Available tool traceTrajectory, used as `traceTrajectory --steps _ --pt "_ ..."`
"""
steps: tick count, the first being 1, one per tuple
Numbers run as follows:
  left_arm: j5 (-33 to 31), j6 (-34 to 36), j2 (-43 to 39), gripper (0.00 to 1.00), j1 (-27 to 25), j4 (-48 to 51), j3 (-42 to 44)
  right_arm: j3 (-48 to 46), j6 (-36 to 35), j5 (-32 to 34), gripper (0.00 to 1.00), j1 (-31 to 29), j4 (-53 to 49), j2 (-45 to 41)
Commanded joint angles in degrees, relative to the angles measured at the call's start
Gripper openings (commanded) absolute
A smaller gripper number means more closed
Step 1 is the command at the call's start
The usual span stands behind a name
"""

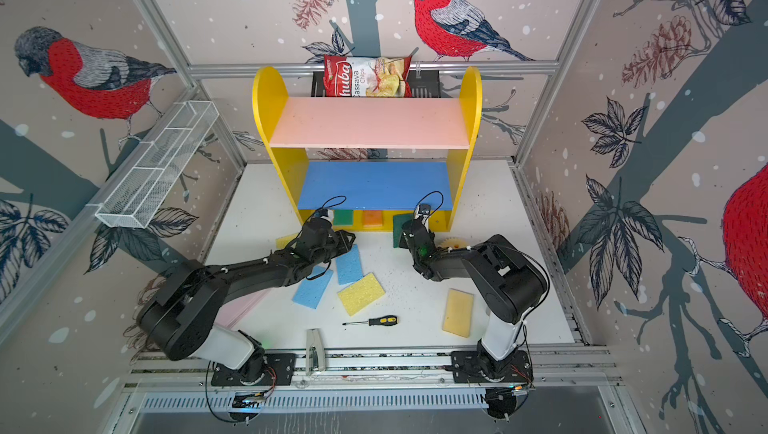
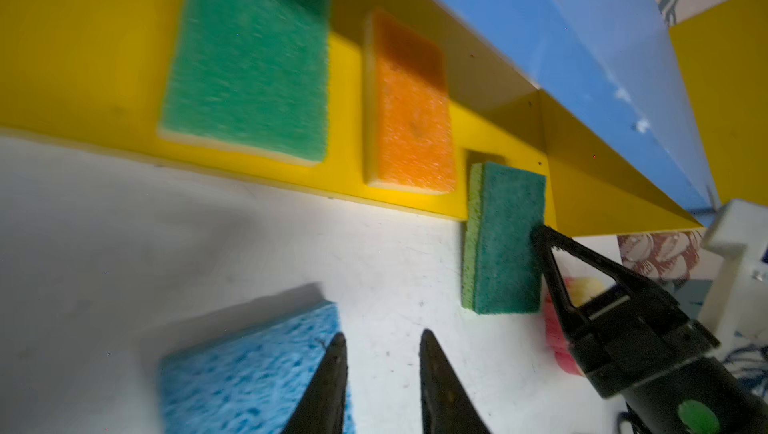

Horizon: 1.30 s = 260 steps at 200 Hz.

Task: Place and organize the cleaning sponges onto the shelf
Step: 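Carry the dark-green sponge to the shelf base beside the orange sponge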

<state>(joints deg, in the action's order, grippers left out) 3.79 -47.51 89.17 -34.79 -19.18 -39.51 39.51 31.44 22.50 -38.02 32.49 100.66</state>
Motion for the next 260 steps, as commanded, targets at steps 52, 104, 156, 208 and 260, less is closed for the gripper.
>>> traceTrajectory --steps 52,104,156,208,260 --pt "6.12 -0.86 10.82 0.34 -5.82 -6.03 -8.76 -2.95 2.15 -4.6 0.47 1.46 1.61 -3.9" --pt "5.3 -0.03 16.3 0.32 -8.87 -3.39 -14.67 -8.87 6.61 -10.05 0.43 1.38 2.2 -12.79" --pt "3.84 0.56 18.46 0.32 -8.92 -0.47 -17.31 -14.33 10.47 -14.44 0.1 0.26 2.05 -17.49" --pt "-6.67 4.35 9.19 0.3 -8.13 7.75 -17.31 -14.55 11.6 -15.12 0.04 -4.19 2.49 -13.22" --pt "-17.73 4.58 -4.69 0.33 -5.26 10.34 -7.36 -15.79 13.9 -14.93 0.02 -7.75 3.09 -11.4"
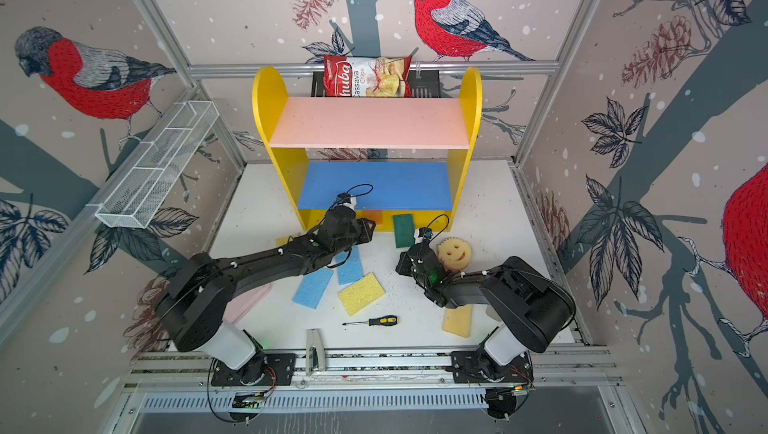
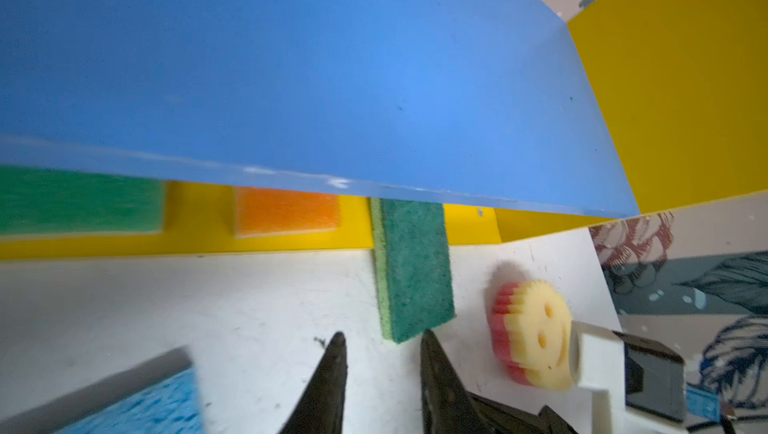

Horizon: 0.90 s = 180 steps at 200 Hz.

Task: Place and organize the cleaning sponges onto the shelf
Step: 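Carry the dark-green sponge to the shelf base beside the orange sponge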

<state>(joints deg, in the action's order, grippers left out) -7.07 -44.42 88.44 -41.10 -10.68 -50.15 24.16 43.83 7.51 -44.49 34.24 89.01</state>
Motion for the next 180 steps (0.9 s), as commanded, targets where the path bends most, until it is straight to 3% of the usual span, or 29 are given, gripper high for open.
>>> traceTrajectory --steps 1,55,104,180 --pt "-6.97 1.56 -4.15 0.33 1.13 1.77 3.47 -0.53 1.51 0.06 0.02 -1.33 1.31 0.27" --pt "-10.48 2.05 -10.37 0.36 2.61 -0.14 9.16 -2.61 4.2 -0.98 0.01 -0.44 3.18 4.02" --pt "-10.28 2.06 -10.1 0.37 3.16 0.57 9.42 0.31 4.2 -2.77 0.0 4.07 4.06 8.99" --pt "-9.54 1.36 -8.86 0.37 3.4 0.41 9.64 4.22 4.5 -2.67 0.01 6.23 6.69 13.79"
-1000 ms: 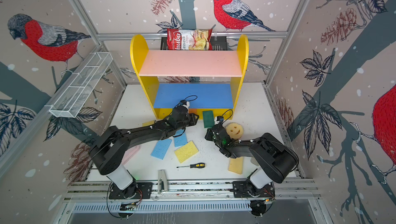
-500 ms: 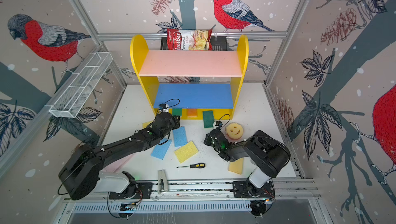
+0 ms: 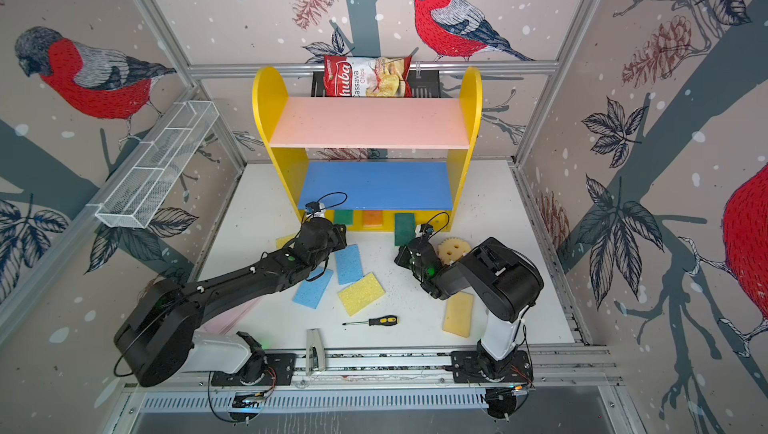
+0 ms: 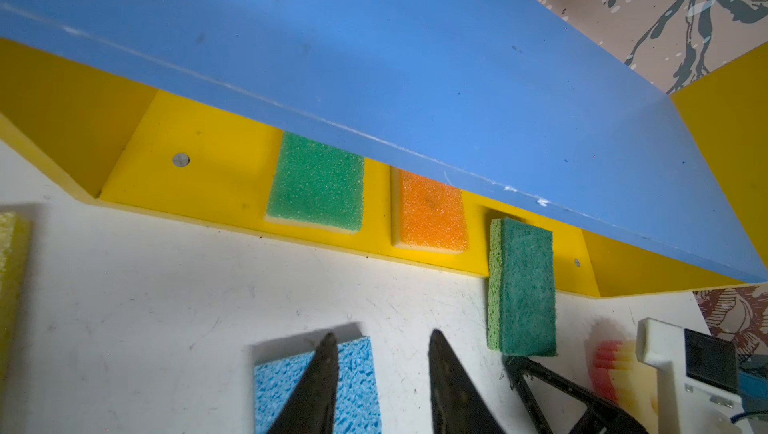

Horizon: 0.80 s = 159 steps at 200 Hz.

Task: Place and organize the cleaning sponges onto the shelf
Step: 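Carry the dark-green sponge to the shelf base beside the orange sponge, then stand the dark-green sponge upright against the shelf base with the right gripper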

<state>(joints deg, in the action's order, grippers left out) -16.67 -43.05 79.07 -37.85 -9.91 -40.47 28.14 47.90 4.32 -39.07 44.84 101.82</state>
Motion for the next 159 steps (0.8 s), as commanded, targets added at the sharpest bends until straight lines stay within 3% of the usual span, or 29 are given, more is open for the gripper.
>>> traceTrajectory --steps 1,46,159 --pt "0.15 -0.02 0.58 0.37 0.14 -0.36 -0.05 0.29 0.44 0.56 0.01 0.87 -3.9 1.04" --pt "1.4 -1.79 1.57 0.37 0.23 0.96 -1.25 2.36 -0.24 0.33 0.01 2.06 -3.36 2.47" --pt "4.08 -2.22 3.29 0.37 0.23 1.62 -2.33 -2.83 -1.4 1.49 0.01 5.91 -3.64 -2.31"
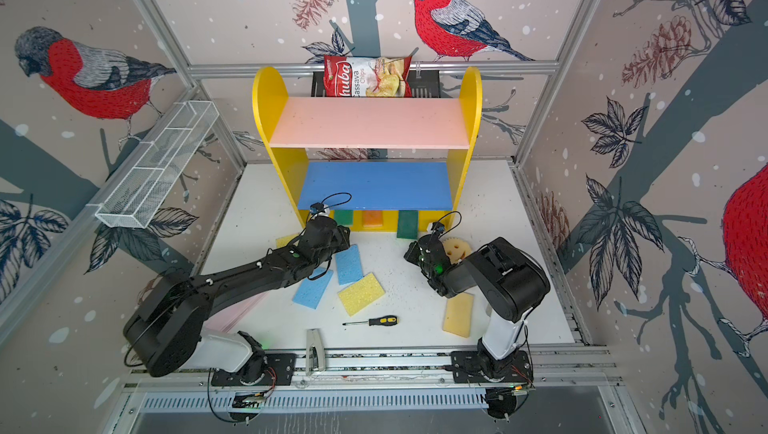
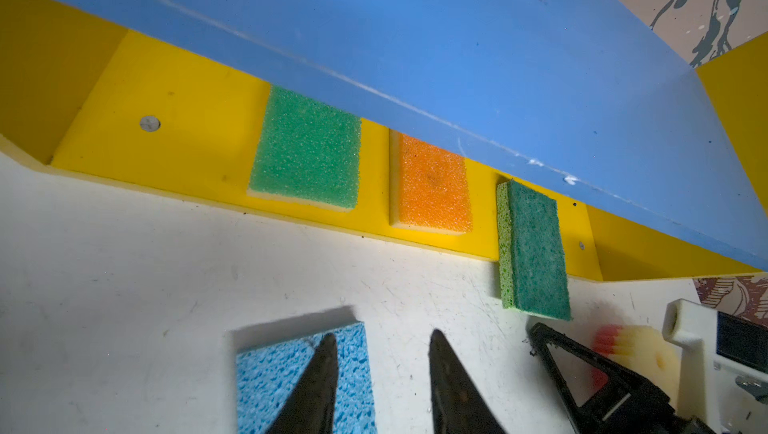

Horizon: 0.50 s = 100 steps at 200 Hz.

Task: Place and organize the cleaning sponges onto the shelf
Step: 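Stand the dark-green sponge upright against the shelf base with the right gripper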

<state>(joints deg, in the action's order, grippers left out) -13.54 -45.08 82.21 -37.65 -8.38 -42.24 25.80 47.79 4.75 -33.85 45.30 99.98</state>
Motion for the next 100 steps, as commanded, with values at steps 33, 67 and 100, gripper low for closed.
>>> traceTrajectory --steps 33,67,100 --pt "1.02 -0.61 0.14 0.37 0.1 0.26 -0.48 0.04 -1.64 0.45 0.01 1.34 -3.9 -1.36" --pt "1.76 -1.06 0.27 0.37 -0.03 0.14 -0.85 2.76 -2.76 0.34 0.01 1.85 -4.91 -0.85" --pt "1.66 -1.16 -0.04 0.37 -0.04 0.53 -0.75 4.77 -4.34 0.21 0.01 3.42 -6.31 -0.32"
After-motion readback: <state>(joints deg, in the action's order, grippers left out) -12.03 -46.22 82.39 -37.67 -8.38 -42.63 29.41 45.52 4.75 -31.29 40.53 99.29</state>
